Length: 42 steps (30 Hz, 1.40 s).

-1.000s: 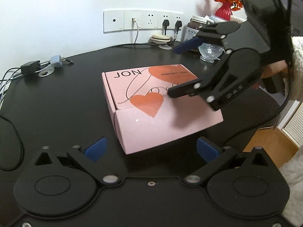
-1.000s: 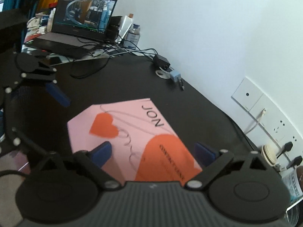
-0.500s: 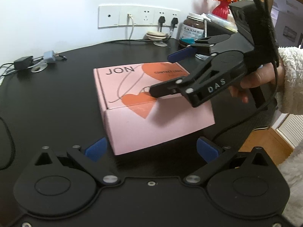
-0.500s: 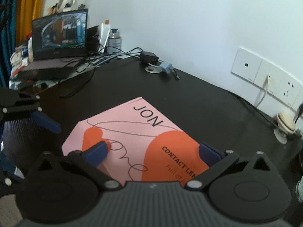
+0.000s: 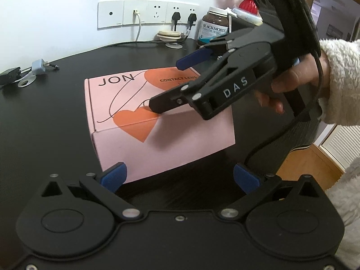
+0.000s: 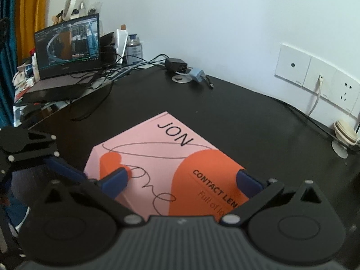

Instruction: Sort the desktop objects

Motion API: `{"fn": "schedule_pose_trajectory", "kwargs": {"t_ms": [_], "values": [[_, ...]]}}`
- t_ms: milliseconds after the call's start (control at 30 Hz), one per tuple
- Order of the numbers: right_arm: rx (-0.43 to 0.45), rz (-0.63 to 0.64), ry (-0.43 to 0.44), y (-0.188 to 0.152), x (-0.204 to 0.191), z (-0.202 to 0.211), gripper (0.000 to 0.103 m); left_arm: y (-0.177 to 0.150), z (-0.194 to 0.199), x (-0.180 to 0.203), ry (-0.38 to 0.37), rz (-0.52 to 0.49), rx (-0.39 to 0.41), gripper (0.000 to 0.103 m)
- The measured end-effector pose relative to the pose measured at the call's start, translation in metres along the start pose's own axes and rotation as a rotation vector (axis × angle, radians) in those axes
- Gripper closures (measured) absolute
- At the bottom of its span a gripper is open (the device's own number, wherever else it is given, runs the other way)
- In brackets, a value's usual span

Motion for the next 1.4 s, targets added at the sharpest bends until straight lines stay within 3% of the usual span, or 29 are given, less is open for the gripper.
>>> {"fn": "schedule_pose_trajectory", "kwargs": {"t_ms": [233, 467, 700, 900, 1167, 1400], "values": [[-0.008, 0.108, -0.041, 0.000, -0.001, 0.019, 0.001, -0.003, 0.001, -0.002, 0.000, 0.028, -0.001, 0.000], [0.008, 0.070, -0.063, -0.011, 0.017, 0.041, 0.001, 0.000, -0.004, 0.009, -0.028, -0.006, -0.007, 0.000], [0.010, 0.034, 0.038, 0.013, 0.013, 0.014, 0.001, 0.004, -0.017, 0.020, -0.040, -0.029, -0.020, 0.000], [-0.037, 0.031, 0.063, 0.025, 0.013, -0.024, 0.001, 0.005, -0.025, 0.020, -0.018, -0.037, -0.029, 0.000], [-0.067, -0.163, 0.113, 0.030, 0.034, -0.046, 0.001, 0.009, -0.035, 0.018, 0.024, -0.014, -0.016, 0.000], [-0.070, -0.204, 0.115, 0.029, 0.039, -0.048, 0.001, 0.006, -0.038, 0.015, 0.049, 0.009, -0.008, 0.000]]}}
Point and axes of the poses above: each gripper's, at about its wrist camera, not at the fingertips, and z roughly against the way its jaws point, x to its right, y to its top, the point moved 8 cm from there along -z, roughly the way its jaws point, and after that the axes turned 5 degrees about y, right-handed, at the moved point
